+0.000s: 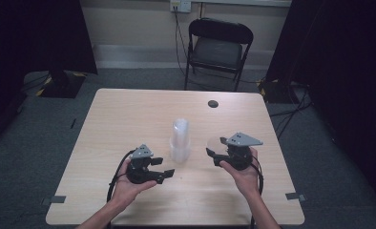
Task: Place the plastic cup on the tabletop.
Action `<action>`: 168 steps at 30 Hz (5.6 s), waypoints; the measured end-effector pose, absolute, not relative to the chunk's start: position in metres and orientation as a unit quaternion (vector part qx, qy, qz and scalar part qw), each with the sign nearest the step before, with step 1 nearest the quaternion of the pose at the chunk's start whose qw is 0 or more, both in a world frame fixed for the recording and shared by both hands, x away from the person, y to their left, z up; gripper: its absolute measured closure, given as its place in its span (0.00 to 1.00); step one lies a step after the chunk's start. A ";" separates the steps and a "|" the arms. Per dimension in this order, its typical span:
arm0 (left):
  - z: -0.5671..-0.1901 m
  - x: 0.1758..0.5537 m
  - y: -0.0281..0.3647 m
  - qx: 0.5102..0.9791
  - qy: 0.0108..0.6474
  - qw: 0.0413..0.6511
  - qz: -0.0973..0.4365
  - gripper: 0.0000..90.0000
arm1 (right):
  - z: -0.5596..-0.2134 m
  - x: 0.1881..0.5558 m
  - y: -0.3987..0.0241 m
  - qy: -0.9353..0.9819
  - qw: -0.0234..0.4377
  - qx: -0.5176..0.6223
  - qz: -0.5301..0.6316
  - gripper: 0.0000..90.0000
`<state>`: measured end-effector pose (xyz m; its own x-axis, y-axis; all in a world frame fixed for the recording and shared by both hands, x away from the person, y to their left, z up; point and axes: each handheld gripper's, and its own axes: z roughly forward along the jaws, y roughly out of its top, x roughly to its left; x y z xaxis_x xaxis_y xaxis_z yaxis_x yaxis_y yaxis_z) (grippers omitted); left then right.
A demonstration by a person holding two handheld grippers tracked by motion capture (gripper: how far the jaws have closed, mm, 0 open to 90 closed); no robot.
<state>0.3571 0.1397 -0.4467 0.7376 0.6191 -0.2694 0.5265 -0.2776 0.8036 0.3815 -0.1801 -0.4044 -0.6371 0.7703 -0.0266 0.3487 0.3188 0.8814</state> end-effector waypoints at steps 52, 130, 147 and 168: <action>-0.462 0.340 0.173 0.812 0.371 0.432 0.130 0.18 | -0.433 0.480 -0.172 0.737 0.207 0.443 0.467 0.34; -0.460 0.343 0.189 0.798 0.385 0.440 0.148 0.18 | -0.470 0.450 -0.201 0.757 0.172 0.472 0.416 0.19; -0.461 0.346 0.194 0.796 0.415 0.416 0.148 0.19 | -0.446 0.408 -0.229 0.751 0.162 0.472 0.433 0.21; -0.463 0.346 0.197 0.796 0.422 0.407 0.153 0.20 | -0.458 0.344 -0.268 0.748 0.173 0.491 0.411 0.20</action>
<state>0.3462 0.1973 -0.4628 0.5969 0.7960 -0.1006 0.5479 -0.3128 0.7758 0.3442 -0.2679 -0.4583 -0.4581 0.8771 0.1444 0.5920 0.1799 0.7856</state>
